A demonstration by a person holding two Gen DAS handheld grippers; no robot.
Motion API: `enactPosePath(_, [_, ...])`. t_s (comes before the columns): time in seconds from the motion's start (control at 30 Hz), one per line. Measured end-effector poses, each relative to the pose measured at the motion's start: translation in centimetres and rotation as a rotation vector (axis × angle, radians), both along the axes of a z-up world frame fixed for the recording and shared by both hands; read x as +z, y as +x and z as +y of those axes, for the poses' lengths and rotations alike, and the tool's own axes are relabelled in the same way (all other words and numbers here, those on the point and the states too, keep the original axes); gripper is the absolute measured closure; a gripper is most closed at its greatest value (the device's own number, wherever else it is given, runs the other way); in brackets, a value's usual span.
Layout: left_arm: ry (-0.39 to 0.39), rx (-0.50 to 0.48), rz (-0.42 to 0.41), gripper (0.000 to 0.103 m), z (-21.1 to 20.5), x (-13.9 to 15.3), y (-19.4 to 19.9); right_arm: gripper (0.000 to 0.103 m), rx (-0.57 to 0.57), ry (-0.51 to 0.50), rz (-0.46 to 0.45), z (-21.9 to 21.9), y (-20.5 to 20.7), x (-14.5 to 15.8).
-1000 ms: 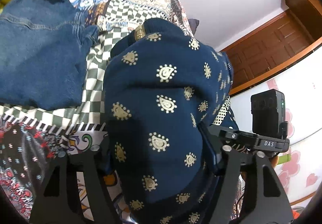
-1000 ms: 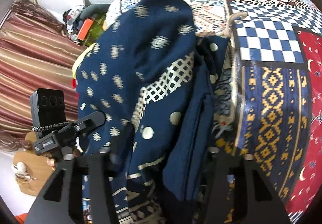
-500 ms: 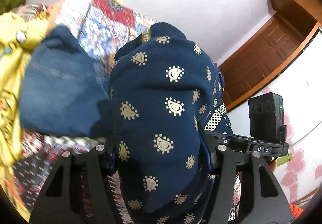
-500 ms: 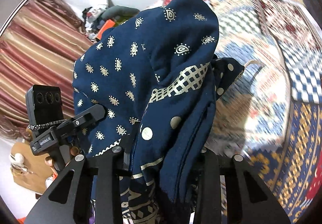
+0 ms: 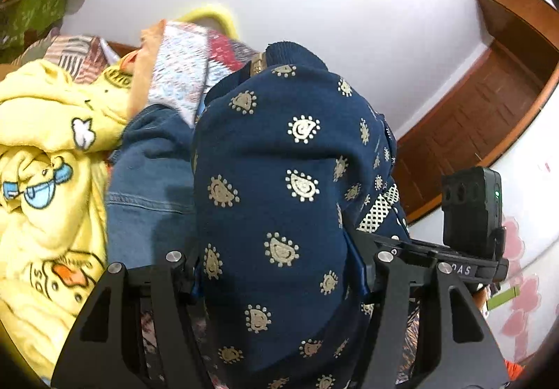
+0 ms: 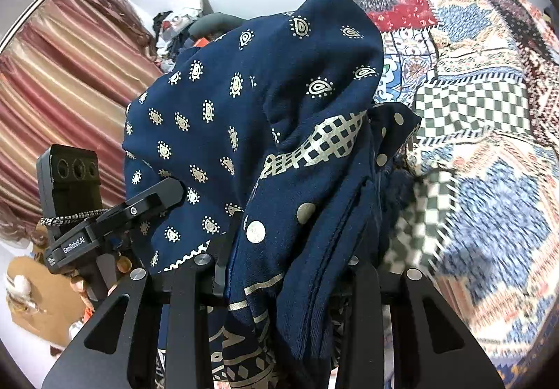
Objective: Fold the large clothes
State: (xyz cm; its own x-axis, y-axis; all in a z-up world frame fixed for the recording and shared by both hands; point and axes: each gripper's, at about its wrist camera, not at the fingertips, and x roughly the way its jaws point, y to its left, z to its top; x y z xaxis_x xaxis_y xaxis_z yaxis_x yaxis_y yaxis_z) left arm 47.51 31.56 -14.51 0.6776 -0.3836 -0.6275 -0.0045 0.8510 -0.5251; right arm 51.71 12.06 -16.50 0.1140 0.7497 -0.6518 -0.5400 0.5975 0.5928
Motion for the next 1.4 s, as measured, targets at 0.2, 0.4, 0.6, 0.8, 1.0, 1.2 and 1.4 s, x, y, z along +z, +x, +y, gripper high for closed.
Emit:
enactPosePath(0.2, [0.02,0.035,0.104,0.042,2.4,-4.2,3.7,0.072,-0.026,-0.09,0.079,3.4,3.9,-4.5])
enactPosePath(0.4, [-0.033,0.073,0.222,0.041,4.5,-10.3,5.8,0.072,-0.034,-0.13,0.172,4.7,6.6,-9.8])
enactPosePath(0.6, [0.0,0.067,0.195,0.034,4.5,-11.6,4.9,0.069,-0.015,-0.112,0.182,3.5,6.6,-11.0])
enactPosePath(0.8, [0.14,0.091,0.19,0.033,2.9,-9.5,2.9,0.067,0.006,-0.252,-0.005,2.5,3.4,-7.3])
enactPosePath(1.0, [0.271,0.134,0.136,0.031,1.7,-8.1,0.1,0.059,0.001,-0.357,-0.205,1.7,-0.4,-5.1])
enactPosePath(1.2, [0.515,0.11,0.114,0.024,-1.9,-8.8,-2.9,0.054,0.012,-0.433,-0.203,2.2,-1.2,-6.6])
enactPosePath(1.4, [0.593,0.125,0.098,0.024,-3.1,-8.7,-6.4,0.054,0.012,-0.448,-0.191,0.1,-3.7,-6.8])
